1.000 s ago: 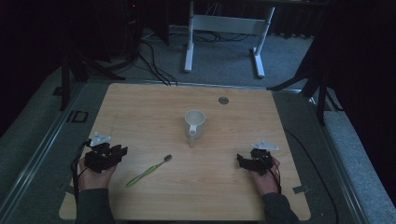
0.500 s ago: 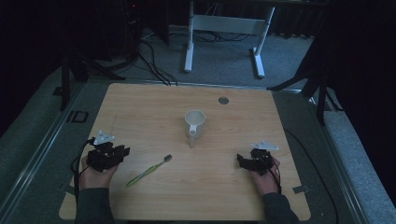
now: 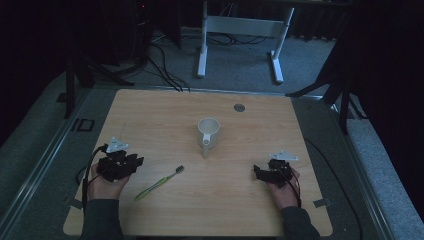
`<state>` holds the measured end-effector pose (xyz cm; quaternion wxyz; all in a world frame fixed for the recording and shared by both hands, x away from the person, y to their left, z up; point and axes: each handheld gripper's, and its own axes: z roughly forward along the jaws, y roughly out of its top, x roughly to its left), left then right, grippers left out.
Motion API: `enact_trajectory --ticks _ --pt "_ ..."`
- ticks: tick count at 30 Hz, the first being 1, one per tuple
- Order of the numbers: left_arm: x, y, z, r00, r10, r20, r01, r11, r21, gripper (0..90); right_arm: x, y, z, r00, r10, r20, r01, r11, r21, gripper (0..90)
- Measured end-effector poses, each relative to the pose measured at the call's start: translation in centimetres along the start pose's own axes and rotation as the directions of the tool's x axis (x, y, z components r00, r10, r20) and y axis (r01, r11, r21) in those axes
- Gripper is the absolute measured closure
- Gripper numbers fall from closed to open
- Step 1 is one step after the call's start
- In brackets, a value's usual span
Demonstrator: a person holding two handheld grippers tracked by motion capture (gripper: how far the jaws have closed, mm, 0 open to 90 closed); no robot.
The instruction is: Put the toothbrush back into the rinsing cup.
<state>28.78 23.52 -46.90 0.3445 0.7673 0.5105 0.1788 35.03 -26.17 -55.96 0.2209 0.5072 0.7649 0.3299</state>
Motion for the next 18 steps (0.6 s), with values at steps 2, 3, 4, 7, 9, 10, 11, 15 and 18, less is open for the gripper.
enact_trajectory --ticks 2,3,4,7,9,10,11,15,18 --pt "-0.07 0.07 0.06 1.0000 0.006 0.001 -0.006 1.0000 0.002 67.5 0.00 0.00 0.00 1.0000 0.000 0.000 0.000 1.0000 0.000 20.7" --pt "-0.13 0.11 0.12 1.0000 0.007 0.004 -0.007 1.0000 0.002 67.5 0.01 0.01 0.01 1.0000 0.000 0.000 0.000 1.0000 0.000 20.6" --pt "-0.17 0.14 0.15 0.9999 0.011 0.004 -0.011 0.9999 0.006 67.5 0.01 0.01 0.01 1.0000 0.000 0.000 0.000 1.0000 0.001 20.6" --pt "-0.34 0.30 0.25 0.9997 0.023 0.012 -0.023 0.9997 0.009 67.4 0.00 0.01 0.01 1.0000 -0.001 0.000 0.001 1.0000 0.000 20.6" --pt "-0.41 0.42 0.24 0.9995 0.025 0.019 -0.025 0.9997 0.006 67.4 0.00 0.02 0.02 1.0000 -0.001 -0.001 0.001 1.0000 0.000 20.7" --pt "-0.42 0.47 0.22 0.9994 0.028 0.023 -0.028 0.9996 0.006 67.4 0.00 0.02 0.02 1.0000 -0.001 -0.001 0.001 1.0000 0.000 20.6" --pt "-0.42 0.47 0.22 0.9994 0.028 0.023 -0.028 0.9996 0.006 67.4 0.00 0.02 0.02 1.0000 -0.001 -0.001 0.001 1.0000 0.001 20.7" --pt "-0.59 0.79 0.22 0.9983 0.044 0.037 -0.045 0.9989 0.013 67.5 0.01 0.03 0.03 1.0000 -0.002 0.000 0.002 1.0000 0.001 20.7" --pt "-0.64 0.87 0.25 0.9979 0.050 0.041 -0.050 0.9986 0.014 67.4 0.01 0.04 0.04 1.0000 -0.002 0.000 0.002 1.0000 0.001 20.7"
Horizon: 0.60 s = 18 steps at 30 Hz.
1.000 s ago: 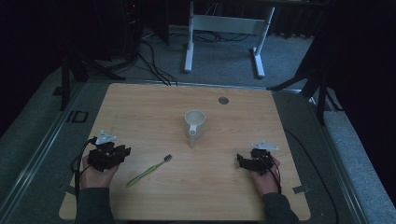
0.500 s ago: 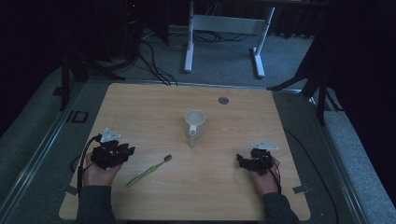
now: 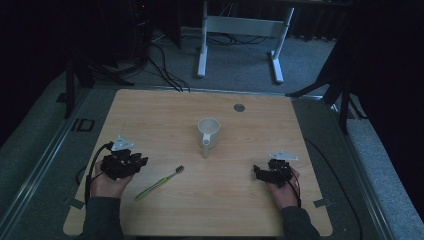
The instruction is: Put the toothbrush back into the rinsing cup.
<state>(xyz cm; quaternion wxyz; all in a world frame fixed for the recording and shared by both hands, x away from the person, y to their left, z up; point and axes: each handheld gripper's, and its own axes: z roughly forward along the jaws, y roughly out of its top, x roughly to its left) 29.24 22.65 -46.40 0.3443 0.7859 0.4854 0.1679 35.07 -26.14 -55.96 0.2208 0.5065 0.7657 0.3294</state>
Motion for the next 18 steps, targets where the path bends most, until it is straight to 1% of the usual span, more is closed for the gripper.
enact_trajectory --ticks 1,4,11,16,18 --pt "-0.03 0.09 0.04 0.9999 0.011 0.005 -0.011 0.9999 0.000 67.3 0.00 0.00 0.00 1.0000 0.000 0.000 0.000 1.0000 0.000 20.6" --pt "-0.09 0.17 0.07 0.9997 0.022 0.012 -0.022 0.9998 0.001 67.2 0.01 0.01 0.00 1.0000 0.000 0.000 0.000 1.0000 0.000 20.7" --pt "-0.33 0.37 0.29 0.9991 0.037 0.022 -0.037 0.9992 0.013 67.0 0.01 0.02 0.01 1.0000 0.000 0.000 0.000 1.0000 0.000 20.7" --pt "-0.51 0.68 0.40 0.9979 0.057 0.029 -0.058 0.9979 0.028 67.0 0.03 0.03 0.00 1.0000 0.002 -0.001 -0.002 1.0000 0.002 20.6" --pt "-0.57 0.76 0.44 0.9978 0.057 0.033 -0.058 0.9979 0.030 66.9 0.03 0.03 0.01 1.0000 0.002 -0.001 -0.002 1.0000 0.001 20.6"
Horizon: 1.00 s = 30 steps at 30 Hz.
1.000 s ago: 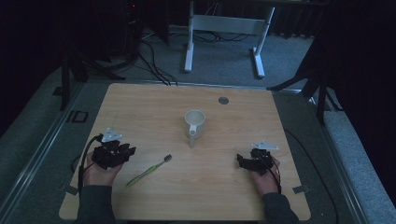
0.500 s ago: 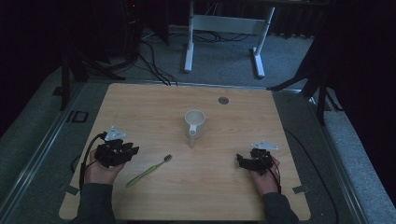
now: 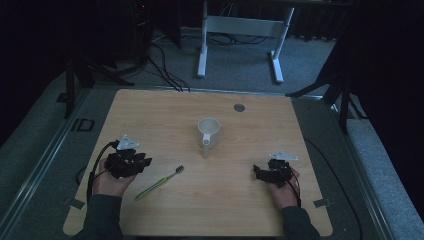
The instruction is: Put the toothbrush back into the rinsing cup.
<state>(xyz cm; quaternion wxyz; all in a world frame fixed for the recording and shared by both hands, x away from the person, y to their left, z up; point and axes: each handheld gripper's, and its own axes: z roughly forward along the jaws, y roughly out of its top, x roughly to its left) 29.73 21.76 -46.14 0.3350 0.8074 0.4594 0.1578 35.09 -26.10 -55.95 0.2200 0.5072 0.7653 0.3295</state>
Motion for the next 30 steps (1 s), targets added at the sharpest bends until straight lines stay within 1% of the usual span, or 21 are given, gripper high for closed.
enact_trajectory --ticks 3,6,7,10,13,18,25,30 --pt "-0.1 0.1 0.1 1.0000 0.004 0.006 -0.004 1.0000 0.002 67.0 0.0 0.0 0.0 1.0000 -0.002 0.000 0.002 1.0000 0.000 20.7" --pt "-0.2 0.2 0.3 0.9999 0.013 0.010 -0.013 0.9998 0.014 67.0 0.0 0.0 0.0 1.0000 -0.001 0.000 0.001 1.0000 0.000 20.6" --pt "-0.3 0.4 0.4 0.9997 0.021 0.015 -0.021 0.9995 0.022 67.0 0.0 0.0 0.0 1.0000 -0.001 0.000 0.001 1.0000 0.000 20.6" --pt "-0.3 0.4 0.4 0.9995 0.026 0.017 -0.027 0.9992 0.028 67.0 0.0 0.0 0.0 1.0000 -0.002 0.000 0.002 1.0000 0.000 20.6" --pt "-0.4 0.6 0.5 0.9988 0.045 0.021 -0.046 0.9979 0.046 67.0 0.0 0.0 0.0 1.0000 -0.002 0.000 0.002 1.0000 0.000 20.6" --pt "-0.5 0.6 0.6 0.9985 0.046 0.031 -0.047 0.9976 0.051 67.3 0.0 0.0 0.0 1.0000 -0.002 0.000 0.002 1.0000 0.000 20.7" --pt "-0.8 0.7 1.0 0.9971 0.062 0.045 -0.065 0.9949 0.077 67.4 0.0 0.0 0.0 1.0000 -0.002 0.000 0.002 1.0000 0.000 20.7" --pt "-0.9 0.8 1.2 0.9964 0.066 0.053 -0.070 0.9939 0.085 67.4 0.0 0.0 0.0 1.0000 -0.002 0.000 0.002 1.0000 0.000 20.7"
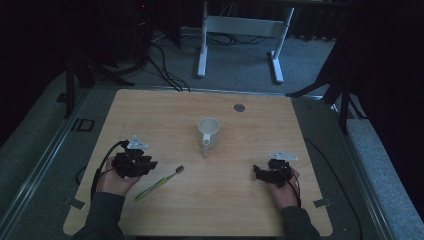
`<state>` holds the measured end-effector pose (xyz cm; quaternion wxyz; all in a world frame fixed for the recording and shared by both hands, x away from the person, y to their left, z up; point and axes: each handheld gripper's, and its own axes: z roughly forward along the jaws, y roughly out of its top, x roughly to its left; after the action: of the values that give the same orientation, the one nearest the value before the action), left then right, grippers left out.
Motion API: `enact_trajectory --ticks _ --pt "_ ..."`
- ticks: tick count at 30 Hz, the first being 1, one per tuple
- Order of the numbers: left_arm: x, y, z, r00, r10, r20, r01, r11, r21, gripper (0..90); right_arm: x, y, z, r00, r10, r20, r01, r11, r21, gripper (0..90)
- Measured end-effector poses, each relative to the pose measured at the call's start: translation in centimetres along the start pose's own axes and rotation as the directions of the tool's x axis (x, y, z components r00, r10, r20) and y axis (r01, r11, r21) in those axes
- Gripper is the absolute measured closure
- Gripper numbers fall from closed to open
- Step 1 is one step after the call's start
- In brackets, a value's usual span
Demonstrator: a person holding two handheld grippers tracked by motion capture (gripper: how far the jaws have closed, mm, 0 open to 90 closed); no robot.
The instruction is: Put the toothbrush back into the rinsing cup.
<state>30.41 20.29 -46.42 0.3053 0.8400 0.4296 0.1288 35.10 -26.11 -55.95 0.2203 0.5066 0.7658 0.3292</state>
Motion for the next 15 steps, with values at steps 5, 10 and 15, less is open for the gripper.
enact_trajectory --ticks 5,10,15 --pt "-0.13 0.13 0.12 0.9997 0.011 0.021 -0.011 0.9999 0.004 67.3 0.00 0.00 0.00 1.0000 0.000 0.000 0.000 1.0000 0.000 20.7" --pt "-0.34 0.42 0.17 0.9986 0.024 0.047 -0.025 0.9997 0.009 67.4 0.01 0.00 0.00 1.0000 0.001 0.000 -0.001 1.0000 0.000 20.7" --pt "-0.51 0.60 0.37 0.9976 0.039 0.057 -0.041 0.9988 0.027 68.7 0.00 0.00 0.00 1.0000 0.000 0.000 0.000 1.0000 0.000 20.6"
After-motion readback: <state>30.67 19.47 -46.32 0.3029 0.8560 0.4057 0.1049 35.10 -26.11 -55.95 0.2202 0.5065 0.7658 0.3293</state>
